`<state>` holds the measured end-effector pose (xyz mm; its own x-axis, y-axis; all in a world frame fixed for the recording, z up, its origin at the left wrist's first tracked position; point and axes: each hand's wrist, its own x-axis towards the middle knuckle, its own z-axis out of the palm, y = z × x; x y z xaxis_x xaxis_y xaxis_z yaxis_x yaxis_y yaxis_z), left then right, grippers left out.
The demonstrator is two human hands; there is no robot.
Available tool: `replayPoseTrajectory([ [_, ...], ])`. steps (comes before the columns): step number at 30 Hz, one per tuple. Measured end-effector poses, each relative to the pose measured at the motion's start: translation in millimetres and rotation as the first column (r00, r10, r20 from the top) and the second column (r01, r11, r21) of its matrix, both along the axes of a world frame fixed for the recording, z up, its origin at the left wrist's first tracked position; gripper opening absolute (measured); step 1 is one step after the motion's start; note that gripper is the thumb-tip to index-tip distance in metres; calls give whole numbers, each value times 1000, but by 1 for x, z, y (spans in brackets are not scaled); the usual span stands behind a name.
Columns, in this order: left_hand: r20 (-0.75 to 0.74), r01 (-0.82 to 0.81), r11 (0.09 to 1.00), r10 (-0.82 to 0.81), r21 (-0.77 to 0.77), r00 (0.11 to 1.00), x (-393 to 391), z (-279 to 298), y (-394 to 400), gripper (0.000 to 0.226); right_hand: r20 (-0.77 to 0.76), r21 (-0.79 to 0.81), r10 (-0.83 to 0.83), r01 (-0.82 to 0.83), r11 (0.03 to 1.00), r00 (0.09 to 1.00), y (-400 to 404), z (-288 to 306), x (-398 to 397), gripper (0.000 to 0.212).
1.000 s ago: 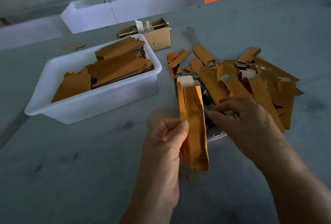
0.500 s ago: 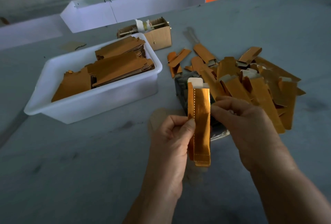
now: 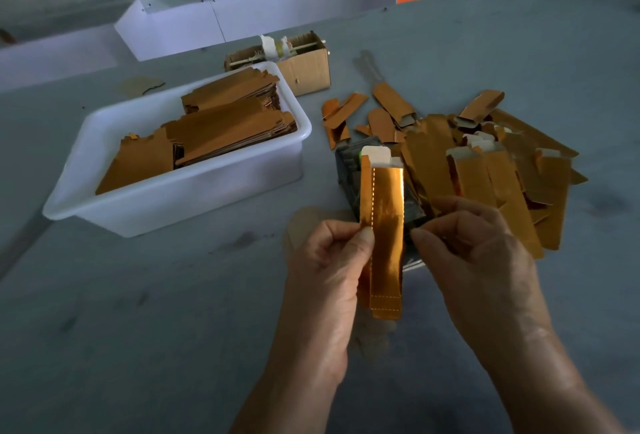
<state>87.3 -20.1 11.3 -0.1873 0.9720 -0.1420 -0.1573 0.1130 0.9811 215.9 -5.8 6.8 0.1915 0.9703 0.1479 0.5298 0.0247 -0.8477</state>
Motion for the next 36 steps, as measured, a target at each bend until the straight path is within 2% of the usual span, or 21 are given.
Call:
replayPoseTrajectory([
  [3,15,-24,999,23,45,1000,1,2,0,8,-7,1,-24,24,1000,1000,-2,-4,0,19],
  [6,-12,21,995,-20,97,1000,2,2,2,9,-31,10,-29,30,1000,999,-3,-7,0,19],
  [12,-98,101,993,-95,66,991,7,4,4,12,-109,28,-9,12,1000,994,-5,-9,1,10],
  [15,-135,106,992,-95,75,986,6,6,5,11,-89,21,-2,3,1000,996,-5,-10,1,12],
  [16,-168,108,991,-93,82,981,5,6,6,11,-48,30,-3,5,1000,999,-4,-8,0,14],
  [18,-231,115,990,-93,83,968,5,7,6,10,139,105,-37,22,994,990,-5,-3,-2,13],
  [21,-256,109,992,-91,58,962,5,7,6,10,390,177,-100,33,984,915,-2,2,-6,11],
  [27,-338,114,993,-96,35,936,7,10,8,10,480,107,-69,19,994,875,1,9,-4,14],
  [30,-390,104,994,-87,21,917,6,11,8,9,546,-40,28,-8,999,837,-3,0,1,13],
  [33,-369,105,995,-99,-4,924,5,14,10,10,385,30,17,-30,999,923,-10,4,16,4],
  [36,-301,125,991,-134,-48,944,6,16,9,8,57,59,79,-82,995,995,-12,19,30,7],
])
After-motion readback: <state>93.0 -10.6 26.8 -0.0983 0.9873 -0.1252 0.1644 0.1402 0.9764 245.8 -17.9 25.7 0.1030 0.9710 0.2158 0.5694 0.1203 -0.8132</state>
